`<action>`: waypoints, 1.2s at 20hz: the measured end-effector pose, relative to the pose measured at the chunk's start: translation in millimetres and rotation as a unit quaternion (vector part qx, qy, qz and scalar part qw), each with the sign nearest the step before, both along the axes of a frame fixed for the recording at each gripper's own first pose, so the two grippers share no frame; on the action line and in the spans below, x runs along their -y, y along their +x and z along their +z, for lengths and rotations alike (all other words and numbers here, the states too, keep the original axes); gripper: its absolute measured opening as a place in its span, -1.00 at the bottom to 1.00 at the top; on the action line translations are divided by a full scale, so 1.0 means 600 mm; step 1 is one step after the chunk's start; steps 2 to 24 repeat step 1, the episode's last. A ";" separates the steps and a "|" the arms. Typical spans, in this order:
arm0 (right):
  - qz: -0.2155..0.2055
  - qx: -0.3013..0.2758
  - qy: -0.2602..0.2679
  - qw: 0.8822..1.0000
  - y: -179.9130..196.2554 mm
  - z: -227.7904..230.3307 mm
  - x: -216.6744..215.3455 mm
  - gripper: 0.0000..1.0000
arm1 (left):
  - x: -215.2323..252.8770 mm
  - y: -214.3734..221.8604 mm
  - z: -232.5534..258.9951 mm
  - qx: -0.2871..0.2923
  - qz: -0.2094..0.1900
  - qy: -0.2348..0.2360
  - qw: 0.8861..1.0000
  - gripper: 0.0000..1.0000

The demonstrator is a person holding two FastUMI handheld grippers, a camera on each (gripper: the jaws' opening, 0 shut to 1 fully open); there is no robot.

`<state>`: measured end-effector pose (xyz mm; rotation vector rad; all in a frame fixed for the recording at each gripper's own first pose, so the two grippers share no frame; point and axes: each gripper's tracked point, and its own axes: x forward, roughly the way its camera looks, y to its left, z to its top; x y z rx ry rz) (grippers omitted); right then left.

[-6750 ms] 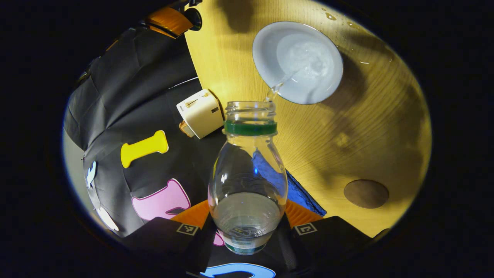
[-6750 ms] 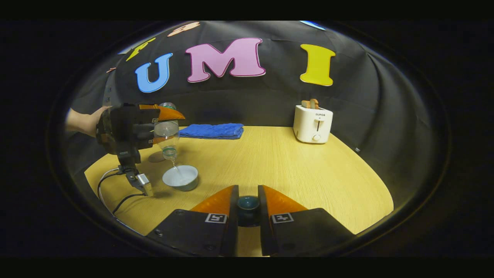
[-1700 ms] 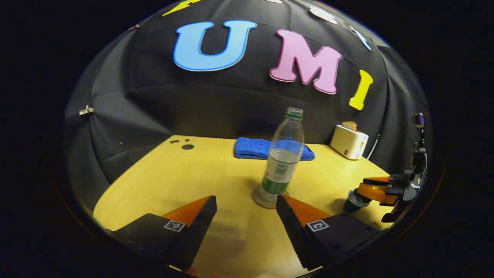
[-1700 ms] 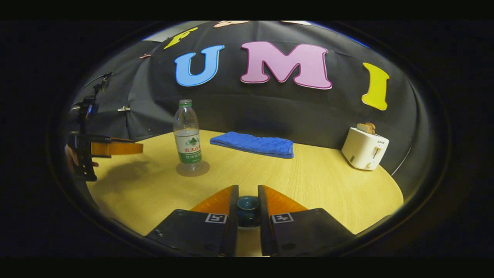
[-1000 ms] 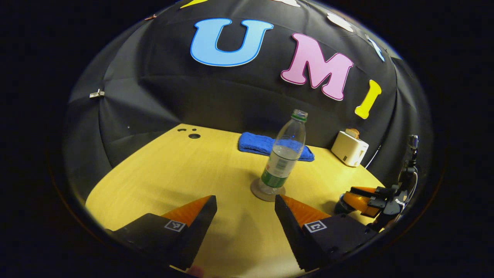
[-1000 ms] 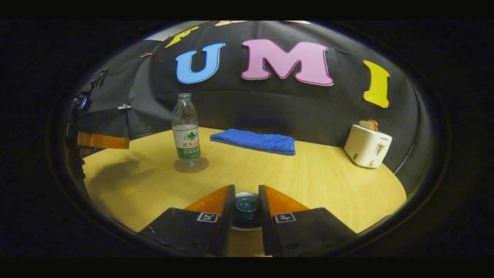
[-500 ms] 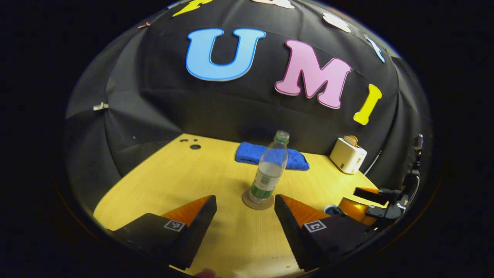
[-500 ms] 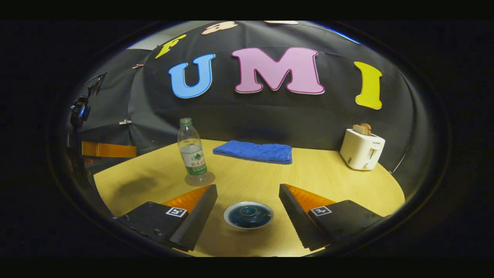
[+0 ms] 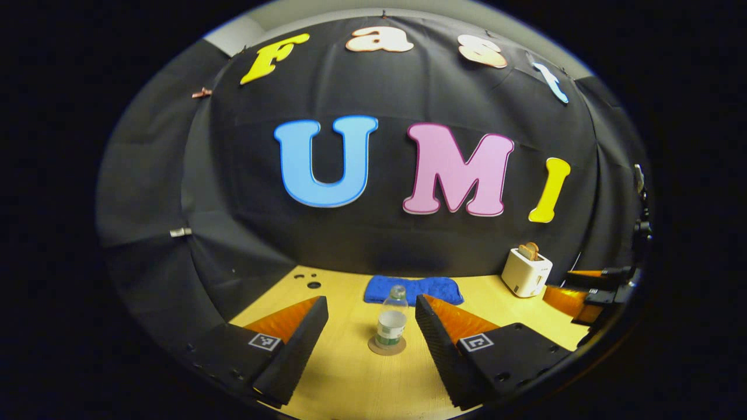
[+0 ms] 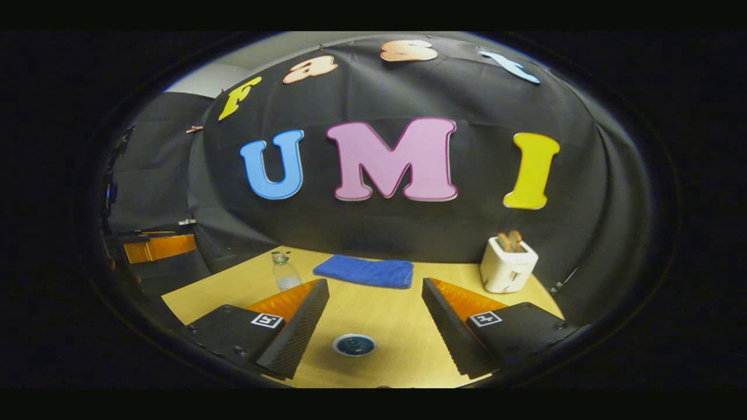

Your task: Open the teacup lid with one hand, grasp the water bottle and pour water into the teacup with the other hand; after pouring, place the water bottle on the coaster and then close the teacup lid.

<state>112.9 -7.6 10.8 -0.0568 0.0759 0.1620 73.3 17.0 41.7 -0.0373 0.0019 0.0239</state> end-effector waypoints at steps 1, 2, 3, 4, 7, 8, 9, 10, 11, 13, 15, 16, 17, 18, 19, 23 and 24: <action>-0.002 0.007 -0.001 1.000 -0.012 0.019 0.006 0.98 | 0.002 -0.016 0.019 0.006 0.011 0.002 1.000 0.90; -0.002 0.007 -0.001 1.000 -0.012 0.019 0.006 0.98 | 0.002 -0.016 0.019 0.006 0.011 0.002 1.000 0.90; -0.002 0.007 -0.001 1.000 -0.012 0.019 0.006 0.98 | 0.002 -0.016 0.019 0.006 0.011 0.002 1.000 0.90; -0.002 0.007 -0.001 1.000 -0.012 0.019 0.006 0.98 | 0.002 -0.016 0.019 0.006 0.011 0.002 1.000 0.90; -0.002 0.007 -0.001 1.000 -0.012 0.019 0.006 0.98 | 0.002 -0.016 0.019 0.006 0.011 0.002 1.000 0.90; -0.002 0.007 -0.001 1.000 -0.012 0.019 0.006 0.98 | 0.002 -0.016 0.019 0.006 0.011 0.002 1.000 0.90; -0.002 0.007 -0.001 1.000 -0.012 0.019 0.006 0.98 | 0.002 -0.016 0.019 0.006 0.011 0.002 1.000 0.90; -0.002 0.007 -0.001 1.000 -0.012 0.019 0.006 0.98 | 0.002 -0.016 0.019 0.006 0.011 0.002 1.000 0.90; -0.002 0.007 -0.001 1.000 -0.012 0.019 0.006 0.98 | 0.002 -0.016 0.019 0.006 0.011 0.002 1.000 0.90; -0.002 0.007 -0.001 1.000 -0.012 0.019 0.006 0.98 | 0.002 -0.016 0.019 0.006 0.011 0.002 1.000 0.90; -0.002 0.007 -0.001 1.000 -0.012 0.019 0.006 0.98 | 0.002 -0.016 0.019 0.006 0.011 0.002 1.000 0.90; -0.002 0.007 -0.001 1.000 -0.012 0.019 0.006 0.98 | 0.002 -0.016 0.019 0.006 0.011 0.002 1.000 0.90; -0.002 0.007 -0.001 1.000 -0.012 0.019 0.006 0.98 | 0.002 -0.016 0.019 0.006 0.011 0.002 1.000 0.90; -0.002 0.007 -0.001 1.000 -0.012 0.019 0.006 0.98 | 0.002 -0.016 0.019 0.006 0.011 0.002 1.000 0.90; -0.002 0.007 -0.001 1.000 -0.012 0.019 0.006 0.98 | 0.002 -0.016 0.019 0.006 0.011 0.002 1.000 0.90; -0.002 0.007 -0.001 1.000 -0.012 0.019 0.006 0.98 | 0.002 -0.016 0.019 0.006 0.011 0.002 1.000 0.90; -0.002 0.007 -0.001 1.000 -0.012 0.019 0.006 0.98 | 0.002 -0.016 0.019 0.006 0.011 0.002 1.000 0.90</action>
